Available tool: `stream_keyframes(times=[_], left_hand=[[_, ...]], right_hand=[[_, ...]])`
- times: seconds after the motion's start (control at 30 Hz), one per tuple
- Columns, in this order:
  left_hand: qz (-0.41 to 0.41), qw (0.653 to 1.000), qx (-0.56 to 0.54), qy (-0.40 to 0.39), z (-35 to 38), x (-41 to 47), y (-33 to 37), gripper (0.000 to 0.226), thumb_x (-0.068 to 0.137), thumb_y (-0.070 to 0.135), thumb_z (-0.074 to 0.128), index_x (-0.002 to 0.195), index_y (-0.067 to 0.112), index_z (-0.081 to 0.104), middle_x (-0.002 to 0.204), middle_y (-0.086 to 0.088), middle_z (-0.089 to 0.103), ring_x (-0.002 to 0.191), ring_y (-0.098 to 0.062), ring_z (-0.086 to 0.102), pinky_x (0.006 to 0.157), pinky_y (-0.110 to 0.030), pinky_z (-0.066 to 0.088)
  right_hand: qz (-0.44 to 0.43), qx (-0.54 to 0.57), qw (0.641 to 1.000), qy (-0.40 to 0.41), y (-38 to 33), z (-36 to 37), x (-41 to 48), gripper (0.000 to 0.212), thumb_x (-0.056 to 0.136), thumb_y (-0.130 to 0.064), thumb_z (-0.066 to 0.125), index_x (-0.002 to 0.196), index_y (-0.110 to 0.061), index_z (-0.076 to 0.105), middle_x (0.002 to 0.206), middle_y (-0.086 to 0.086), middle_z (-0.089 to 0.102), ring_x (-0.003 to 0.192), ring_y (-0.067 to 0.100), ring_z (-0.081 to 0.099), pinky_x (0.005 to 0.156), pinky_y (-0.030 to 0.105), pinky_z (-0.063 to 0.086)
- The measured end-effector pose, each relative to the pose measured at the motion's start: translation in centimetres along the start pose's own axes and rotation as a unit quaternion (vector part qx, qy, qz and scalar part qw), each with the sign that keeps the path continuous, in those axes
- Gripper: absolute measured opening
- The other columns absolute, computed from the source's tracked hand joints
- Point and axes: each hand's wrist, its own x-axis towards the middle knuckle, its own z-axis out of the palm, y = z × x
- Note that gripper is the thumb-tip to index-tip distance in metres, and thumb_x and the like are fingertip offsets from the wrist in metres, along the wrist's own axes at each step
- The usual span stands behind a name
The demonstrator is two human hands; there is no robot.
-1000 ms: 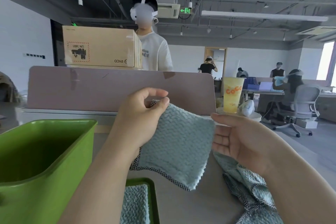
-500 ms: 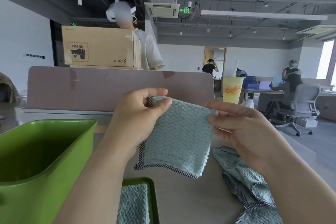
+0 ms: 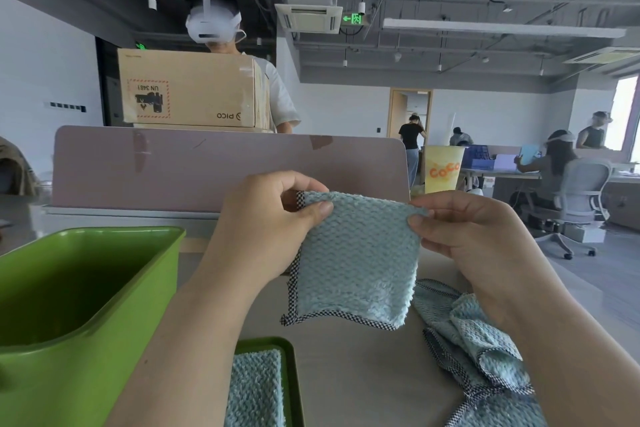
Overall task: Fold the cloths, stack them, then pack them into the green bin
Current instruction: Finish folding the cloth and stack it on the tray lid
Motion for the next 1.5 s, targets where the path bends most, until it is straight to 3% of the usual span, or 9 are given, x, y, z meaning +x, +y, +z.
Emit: stream_keyframes(times=[0.2, 0.33, 0.47, 0.67, 0.77, 0.93, 1.13, 1.3, 1.5], left_hand=[[-0.005, 1.0, -0.024, -0.01, 0.1, -0.1, 0.1, 0.005, 0.078, 0.035, 0.073, 0.082, 0.035, 0.07, 0.091, 0.01, 0.068, 0.082, -0.001, 0.063, 0.066, -0.017, 0.044], [-0.046, 0.995, -0.09, -0.026, 0.1, -0.2, 0.5, 0.005, 0.078, 0.037, 0.072, 0.082, 0.035, 0.069, 0.082, 0.019, 0.068, 0.079, 0.016, 0.059, 0.065, -0.012, 0.041], [-0.072, 0.982, -0.172, -0.022, 0.2, -0.2, 0.5, 0.006, 0.079, 0.032, 0.072, 0.084, 0.029, 0.072, 0.078, 0.011, 0.073, 0.072, 0.001, 0.067, 0.064, -0.021, 0.05], [-0.104, 0.964, -0.245, -0.021, 0.5, -0.1, 0.6, 0.004, 0.082, 0.025, 0.07, 0.081, 0.025, 0.074, 0.077, 0.008, 0.074, 0.076, -0.01, 0.071, 0.069, -0.03, 0.055], [-0.112, 0.959, -0.258, -0.021, 0.5, -0.1, 0.6, 0.008, 0.085, 0.027, 0.067, 0.083, 0.024, 0.075, 0.076, 0.01, 0.074, 0.077, -0.009, 0.07, 0.072, -0.029, 0.052], [-0.16, 0.952, -0.259, -0.022, 0.8, 0.0, 0.5, 0.02, 0.089, 0.039, 0.059, 0.09, 0.025, 0.073, 0.087, 0.009, 0.074, 0.09, -0.013, 0.068, 0.084, -0.034, 0.052], [-0.181, 0.951, -0.233, -0.096, 1.3, -0.1, 0.5, 0.046, 0.085, 0.058, 0.052, 0.087, 0.017, 0.072, 0.086, 0.008, 0.075, 0.088, -0.016, 0.067, 0.087, -0.039, 0.048], [-0.149, 0.943, -0.146, -0.26, 1.2, -0.7, 0.2, 0.082, 0.051, 0.082, 0.063, 0.114, 0.029, 0.063, 0.114, 0.014, 0.069, 0.11, -0.009, 0.06, 0.103, -0.038, 0.04], [-0.133, 0.939, -0.199, -0.249, 1.5, -0.7, 0.0, 0.016, 0.08, 0.024, 0.07, 0.095, 0.02, 0.067, 0.091, 0.006, 0.076, 0.082, -0.012, 0.071, 0.061, -0.026, 0.053]], right_hand=[[-0.011, -0.001, 1.0, 0.011, 0.3, -0.2, 0.2, 0.013, 0.081, -0.003, 0.068, 0.085, -0.014, 0.073, 0.093, 0.013, 0.073, 0.095, 0.032, 0.067, 0.095, 0.049, 0.051], [0.006, 0.045, 0.999, -0.012, 0.1, -0.3, 0.3, 0.01, 0.086, -0.002, 0.062, 0.089, -0.006, 0.07, 0.089, 0.009, 0.075, 0.088, 0.028, 0.068, 0.09, 0.041, 0.054], [0.044, 0.135, 0.99, -0.023, -0.1, 0.0, 0.1, 0.015, 0.087, -0.005, 0.06, 0.078, -0.012, 0.069, 0.078, 0.005, 0.072, 0.073, 0.02, 0.065, 0.079, 0.038, 0.052], [0.149, 0.21, 0.958, -0.122, -0.1, 0.6, -0.3, 0.022, 0.082, -0.032, 0.063, 0.081, -0.017, 0.079, 0.103, 0.014, 0.074, 0.094, 0.03, 0.069, 0.096, 0.049, 0.047], [0.175, 0.216, 0.944, -0.176, 0.0, 0.9, -0.7, 0.022, 0.073, -0.035, 0.065, 0.073, -0.019, 0.08, 0.097, 0.007, 0.077, 0.088, 0.024, 0.073, 0.088, 0.043, 0.052], [0.155, 0.22, 0.946, -0.183, 0.6, 0.9, -0.5, 0.025, 0.078, -0.03, 0.065, 0.087, -0.009, 0.076, 0.099, 0.011, 0.076, 0.089, 0.028, 0.073, 0.082, 0.043, 0.056], [0.158, 0.288, 0.938, -0.111, 0.4, 0.8, -0.2, 0.021, 0.088, -0.024, 0.06, 0.093, -0.007, 0.071, 0.09, 0.011, 0.076, 0.073, 0.027, 0.074, 0.059, 0.038, 0.059], [0.17, 0.299, 0.937, -0.065, 0.5, 0.7, 0.0, 0.022, 0.092, -0.025, 0.058, 0.101, -0.008, 0.068, 0.095, 0.013, 0.076, 0.075, 0.029, 0.074, 0.055, 0.036, 0.058], [0.193, 0.293, 0.933, -0.075, 0.9, 0.7, 0.3, 0.025, 0.092, -0.029, 0.058, 0.105, -0.009, 0.068, 0.099, 0.013, 0.075, 0.086, 0.032, 0.073, 0.065, 0.039, 0.059]])
